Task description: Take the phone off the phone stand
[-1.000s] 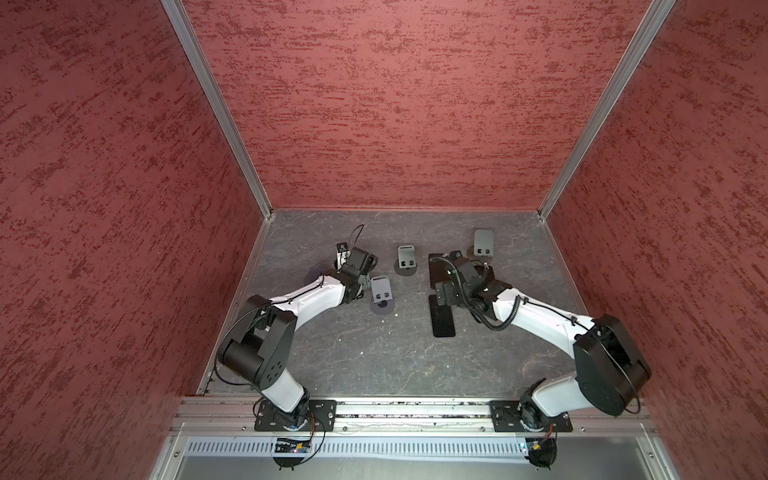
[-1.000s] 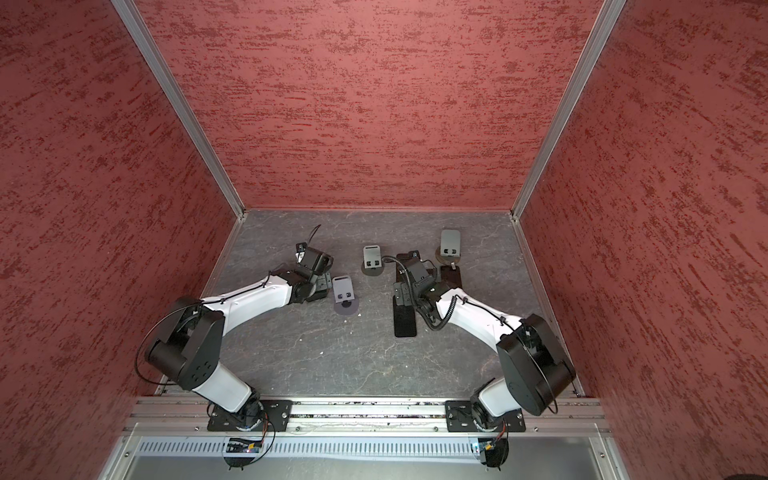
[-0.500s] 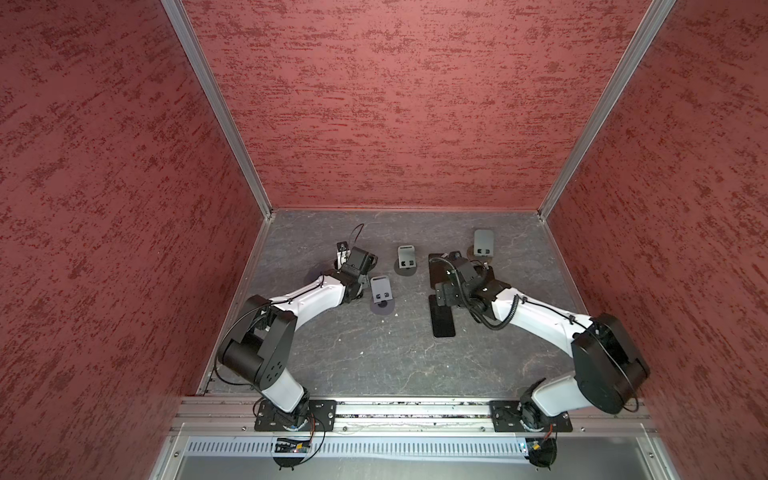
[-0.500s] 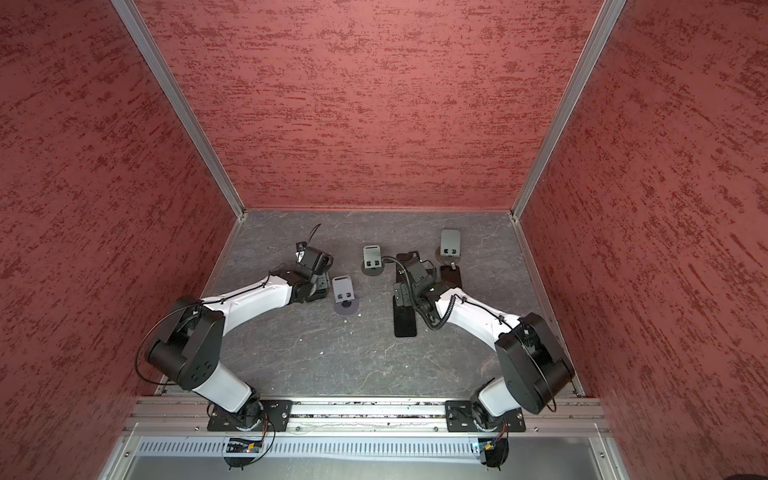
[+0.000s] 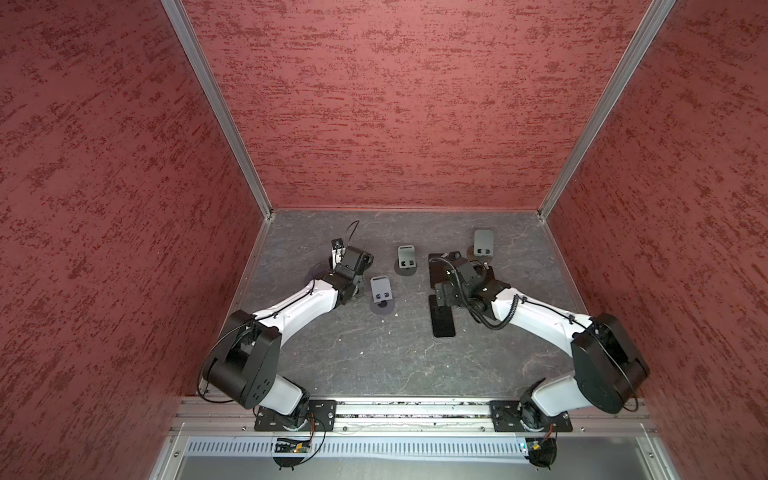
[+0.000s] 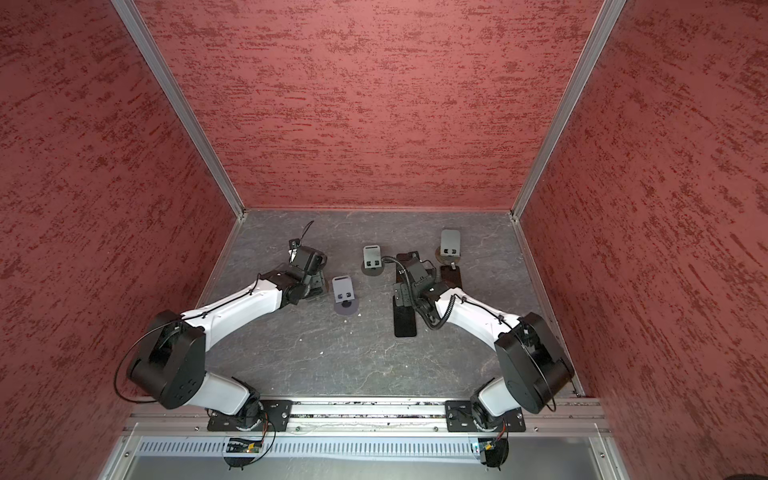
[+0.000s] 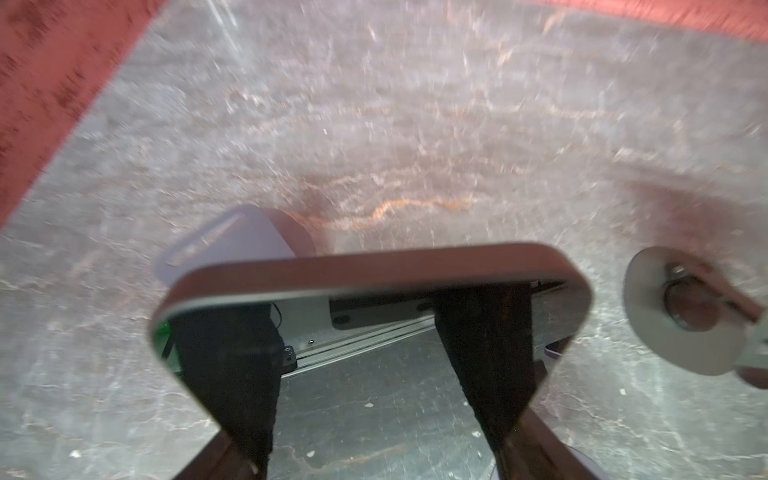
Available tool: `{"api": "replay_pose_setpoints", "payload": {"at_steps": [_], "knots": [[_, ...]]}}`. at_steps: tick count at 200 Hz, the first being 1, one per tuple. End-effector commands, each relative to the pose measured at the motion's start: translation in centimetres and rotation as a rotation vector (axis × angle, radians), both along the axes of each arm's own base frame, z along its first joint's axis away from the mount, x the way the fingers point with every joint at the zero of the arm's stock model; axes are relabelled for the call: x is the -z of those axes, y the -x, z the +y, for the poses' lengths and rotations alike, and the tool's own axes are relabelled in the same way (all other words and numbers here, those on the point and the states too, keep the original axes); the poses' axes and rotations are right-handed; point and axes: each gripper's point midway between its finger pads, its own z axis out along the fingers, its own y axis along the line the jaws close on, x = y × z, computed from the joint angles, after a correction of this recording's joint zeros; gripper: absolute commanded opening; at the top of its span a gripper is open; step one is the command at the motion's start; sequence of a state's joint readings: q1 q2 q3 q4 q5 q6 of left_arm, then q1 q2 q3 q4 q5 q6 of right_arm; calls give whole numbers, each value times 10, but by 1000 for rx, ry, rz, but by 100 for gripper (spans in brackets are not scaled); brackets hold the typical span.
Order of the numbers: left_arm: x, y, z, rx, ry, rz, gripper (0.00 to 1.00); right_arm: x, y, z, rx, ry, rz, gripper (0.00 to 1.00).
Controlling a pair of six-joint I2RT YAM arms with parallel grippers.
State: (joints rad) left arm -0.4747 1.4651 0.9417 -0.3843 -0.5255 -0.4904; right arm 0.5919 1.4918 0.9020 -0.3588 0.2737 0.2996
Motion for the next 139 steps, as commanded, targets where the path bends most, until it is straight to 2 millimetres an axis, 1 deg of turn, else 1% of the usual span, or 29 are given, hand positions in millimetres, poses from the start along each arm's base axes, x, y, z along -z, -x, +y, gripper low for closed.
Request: {"api": "replay_pose_setpoints", "payload": {"at_steps": [1, 37, 67, 102, 139], "knots": [[-21, 4, 5, 1, -21, -52, 64, -4, -5, 1, 15, -24, -8, 99], [-41, 15, 4, 22, -4, -87, 64, -6, -5, 1, 23, -26, -14, 99], [-53, 26, -3, 59, 23, -104, 64, -9, -7, -1, 32, -26, -25, 99], [-62, 37, -24, 146, 75, -80, 64, -11, -8, -6, 52, -9, -32, 99], [-73, 49, -50, 234, 67, -67, 64, -14, -7, -15, 80, 4, -39, 99]]}}
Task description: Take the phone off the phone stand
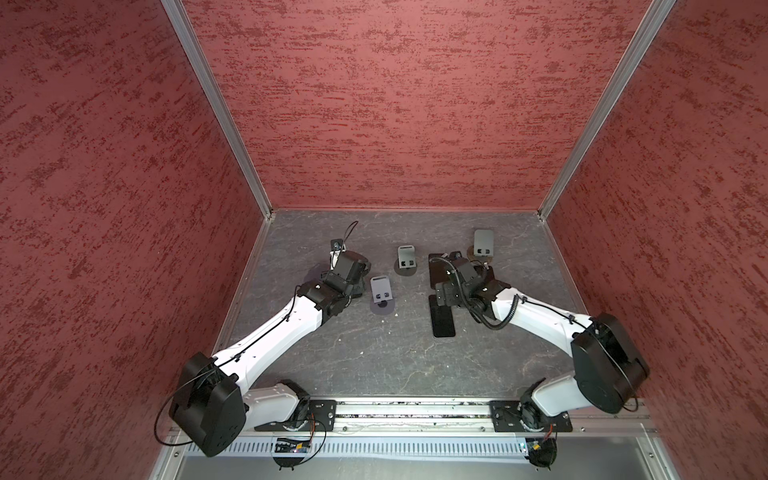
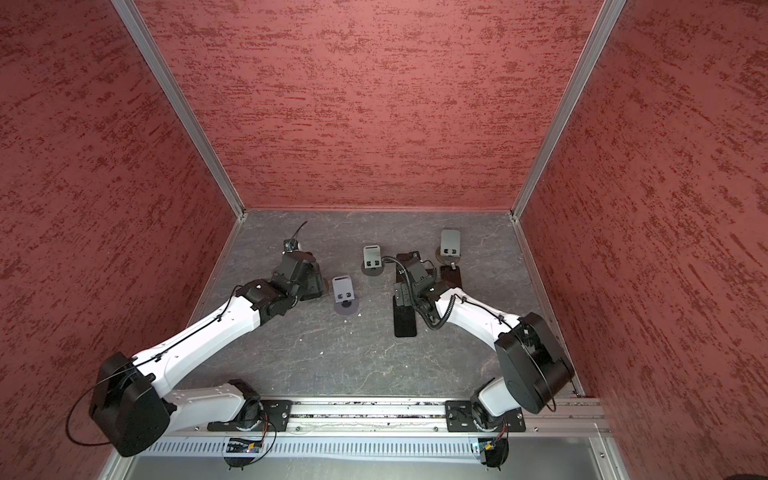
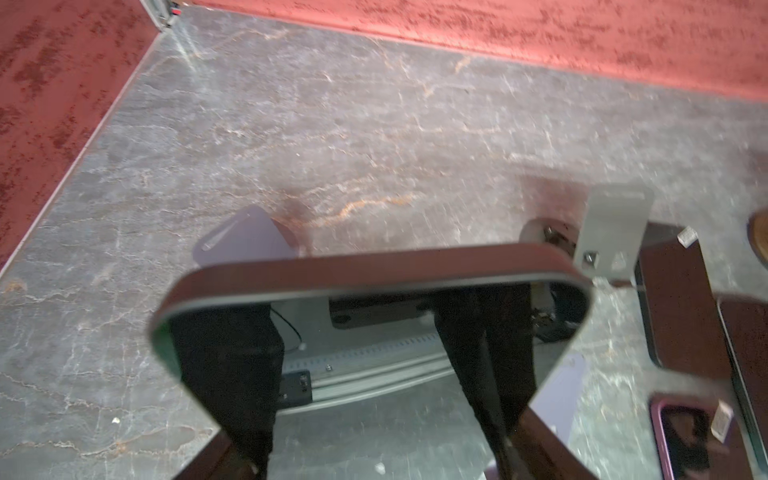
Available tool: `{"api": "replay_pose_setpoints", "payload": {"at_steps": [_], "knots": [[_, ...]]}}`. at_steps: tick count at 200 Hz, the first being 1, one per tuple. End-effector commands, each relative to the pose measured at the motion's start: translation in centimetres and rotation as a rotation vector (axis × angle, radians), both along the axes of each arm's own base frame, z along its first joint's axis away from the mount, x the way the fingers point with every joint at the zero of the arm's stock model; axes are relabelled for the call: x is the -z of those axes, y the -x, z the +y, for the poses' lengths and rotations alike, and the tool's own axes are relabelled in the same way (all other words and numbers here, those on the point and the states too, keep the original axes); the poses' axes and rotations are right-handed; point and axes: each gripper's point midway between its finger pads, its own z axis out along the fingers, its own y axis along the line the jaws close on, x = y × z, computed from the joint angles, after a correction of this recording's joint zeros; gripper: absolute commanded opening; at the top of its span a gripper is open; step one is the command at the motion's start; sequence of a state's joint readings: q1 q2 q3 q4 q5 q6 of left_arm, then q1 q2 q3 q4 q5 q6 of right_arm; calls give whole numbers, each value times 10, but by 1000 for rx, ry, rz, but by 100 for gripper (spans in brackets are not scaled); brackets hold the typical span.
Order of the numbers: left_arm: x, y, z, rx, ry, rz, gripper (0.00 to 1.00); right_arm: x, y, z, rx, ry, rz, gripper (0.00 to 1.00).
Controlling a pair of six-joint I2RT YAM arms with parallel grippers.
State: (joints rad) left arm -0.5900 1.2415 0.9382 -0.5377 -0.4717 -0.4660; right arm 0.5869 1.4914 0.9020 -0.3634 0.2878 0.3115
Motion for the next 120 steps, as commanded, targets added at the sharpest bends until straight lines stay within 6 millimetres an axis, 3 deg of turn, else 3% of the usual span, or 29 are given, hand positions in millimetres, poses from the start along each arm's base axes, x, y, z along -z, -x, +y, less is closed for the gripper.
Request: {"api": "replay_pose_setpoints", "payload": {"at_steps": [1, 24, 27, 50, 120], "knots": [[-26, 4, -21, 69, 16, -34, 64, -14, -6, -11, 59, -1, -38, 99], [-31, 11, -38, 124, 7, -30, 64, -12, -4, -16, 72, 7, -33, 99], [-31, 12, -40, 131, 6, -29, 64, -21, -4, -17, 76, -8, -53, 99], [-33, 19, -59, 178, 6, -20, 64, -24, -2, -26, 104, -8, -70, 99], [-20, 32, -133, 329, 27, 6, 64, -22, 1, -42, 159, -24, -87, 99]]}}
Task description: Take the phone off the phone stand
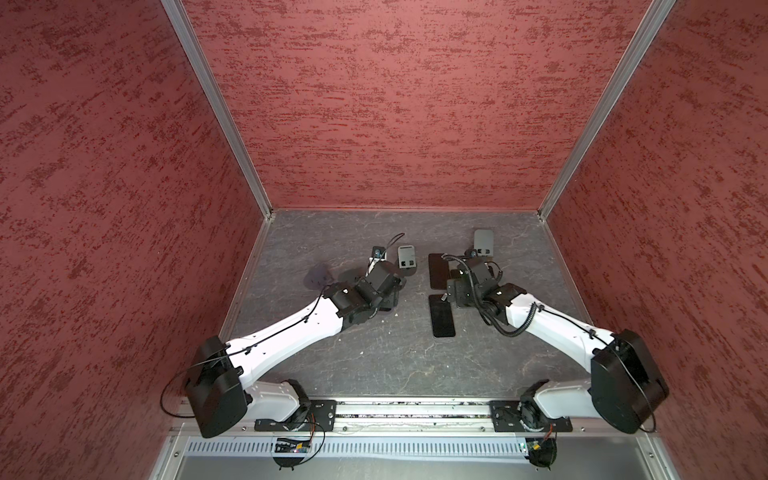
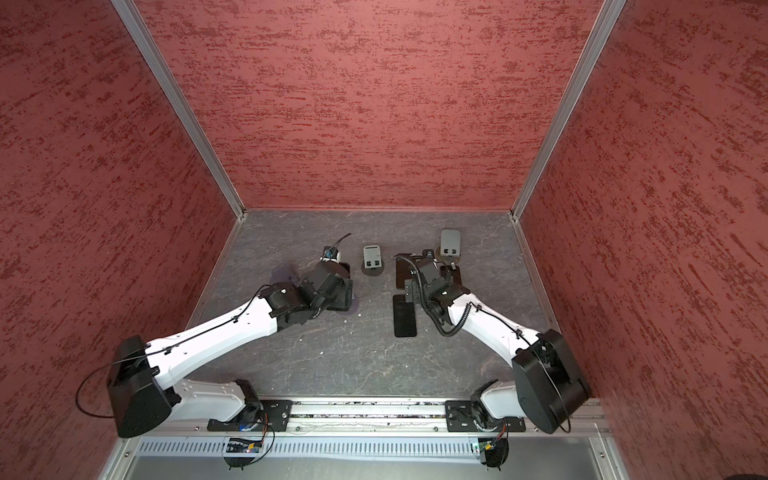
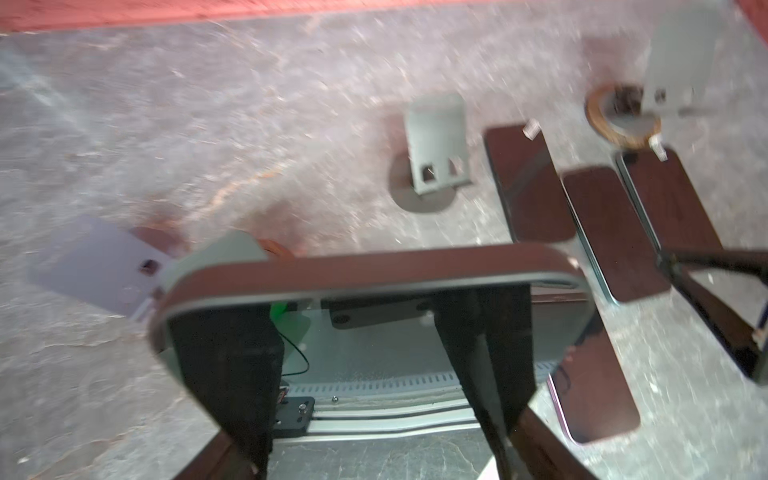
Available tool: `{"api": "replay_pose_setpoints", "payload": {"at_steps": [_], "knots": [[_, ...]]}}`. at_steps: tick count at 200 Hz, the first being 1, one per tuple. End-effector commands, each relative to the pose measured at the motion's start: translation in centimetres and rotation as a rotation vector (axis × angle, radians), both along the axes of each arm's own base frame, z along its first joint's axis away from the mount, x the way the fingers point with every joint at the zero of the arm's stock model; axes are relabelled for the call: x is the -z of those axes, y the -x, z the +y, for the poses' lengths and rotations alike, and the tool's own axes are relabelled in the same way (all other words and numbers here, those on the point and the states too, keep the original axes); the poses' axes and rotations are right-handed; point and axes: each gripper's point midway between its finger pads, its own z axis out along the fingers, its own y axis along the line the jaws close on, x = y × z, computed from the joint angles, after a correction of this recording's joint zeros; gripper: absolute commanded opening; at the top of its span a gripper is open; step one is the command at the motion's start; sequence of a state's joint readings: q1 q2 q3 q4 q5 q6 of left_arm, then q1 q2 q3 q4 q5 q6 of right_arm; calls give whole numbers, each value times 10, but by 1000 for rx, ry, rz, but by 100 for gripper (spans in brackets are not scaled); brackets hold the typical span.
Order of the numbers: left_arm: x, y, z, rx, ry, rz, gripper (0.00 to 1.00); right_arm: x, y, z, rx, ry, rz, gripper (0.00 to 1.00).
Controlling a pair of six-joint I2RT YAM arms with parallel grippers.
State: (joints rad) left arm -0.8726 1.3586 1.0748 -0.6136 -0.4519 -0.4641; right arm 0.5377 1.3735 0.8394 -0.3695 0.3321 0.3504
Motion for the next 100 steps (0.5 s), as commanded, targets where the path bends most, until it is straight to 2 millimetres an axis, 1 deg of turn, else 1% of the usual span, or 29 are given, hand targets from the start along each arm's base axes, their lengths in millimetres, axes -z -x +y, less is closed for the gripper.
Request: {"api": "replay_pose_setpoints", "payload": {"at_steps": [1, 46, 71, 100], "knots": [[-16, -3, -31, 34, 61, -37, 64, -4, -3, -10, 55, -2, -28, 99], [5, 4, -71, 118, 39, 40, 64, -5, -3, -27, 112, -1, -50, 99], [18, 7, -85, 131, 46, 89, 64, -9, 0, -40, 151, -15, -68, 99], [34, 10, -94, 115, 67, 159, 65, -16, 4, -53, 179, -21, -96, 99]]}}
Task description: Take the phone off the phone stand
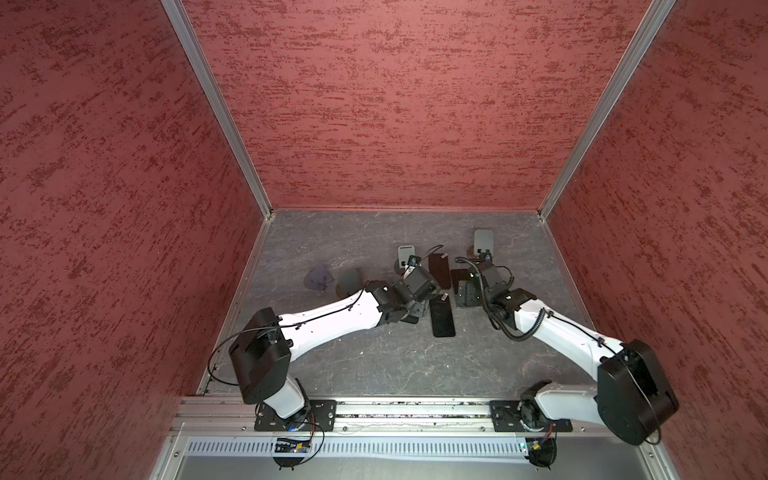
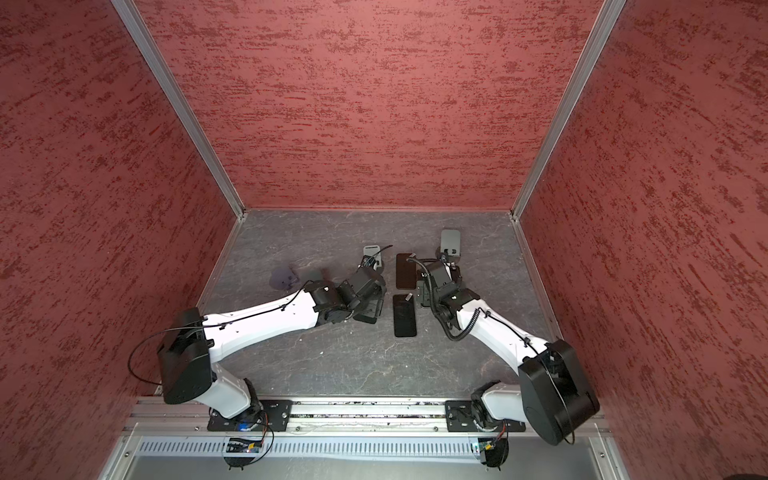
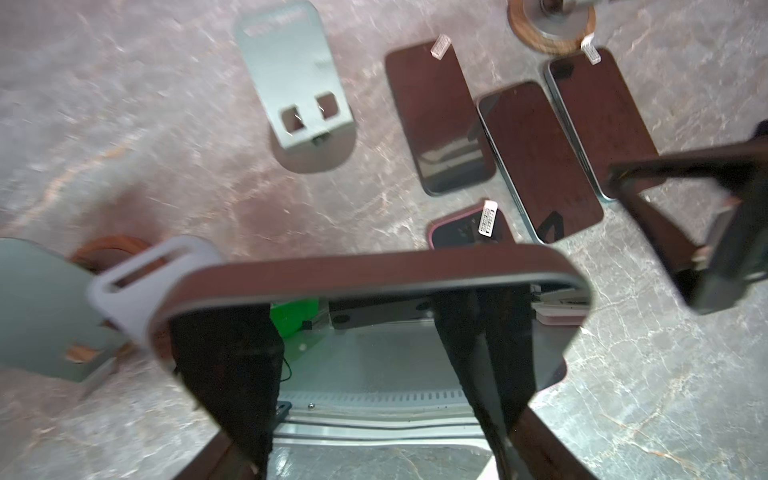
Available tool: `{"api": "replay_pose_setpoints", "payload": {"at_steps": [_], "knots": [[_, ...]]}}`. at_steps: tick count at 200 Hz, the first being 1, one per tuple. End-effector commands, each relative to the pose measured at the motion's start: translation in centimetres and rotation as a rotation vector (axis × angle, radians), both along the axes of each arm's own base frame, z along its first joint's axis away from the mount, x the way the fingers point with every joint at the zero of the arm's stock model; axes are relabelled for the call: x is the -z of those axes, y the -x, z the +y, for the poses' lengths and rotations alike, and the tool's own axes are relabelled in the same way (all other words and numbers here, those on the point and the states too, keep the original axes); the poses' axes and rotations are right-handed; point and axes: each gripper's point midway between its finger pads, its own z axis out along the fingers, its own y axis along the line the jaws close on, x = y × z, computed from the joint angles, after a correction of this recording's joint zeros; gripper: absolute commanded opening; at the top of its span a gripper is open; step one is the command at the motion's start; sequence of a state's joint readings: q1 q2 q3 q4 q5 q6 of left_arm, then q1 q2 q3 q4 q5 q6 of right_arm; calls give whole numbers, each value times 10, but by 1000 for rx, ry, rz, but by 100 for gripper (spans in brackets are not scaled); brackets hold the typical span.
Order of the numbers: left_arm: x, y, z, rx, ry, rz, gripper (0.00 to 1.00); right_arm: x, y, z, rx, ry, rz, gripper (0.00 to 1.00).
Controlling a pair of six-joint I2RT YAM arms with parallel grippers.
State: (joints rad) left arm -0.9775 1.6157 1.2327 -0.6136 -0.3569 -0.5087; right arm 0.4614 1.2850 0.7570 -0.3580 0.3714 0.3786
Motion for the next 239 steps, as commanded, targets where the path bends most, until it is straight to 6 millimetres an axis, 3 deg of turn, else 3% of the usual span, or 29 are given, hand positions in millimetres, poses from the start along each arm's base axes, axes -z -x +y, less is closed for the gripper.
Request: {"api": "replay_pose_setpoints", "payload": {"at_steps": [1, 52, 145, 239], "knots": [[-3, 0, -15, -17, 70, 36, 65, -16, -2, -12, 57, -18, -68, 99], [27, 2, -21, -57, 55, 142, 65, -25, 1, -15, 49, -32, -101, 99], [83, -3, -17, -160, 32, 345, 65, -13, 3, -10, 33, -55, -68, 99], [108, -2, -30, -184, 63, 467, 67, -10, 1, -10, 25, -48, -81, 99]]}}
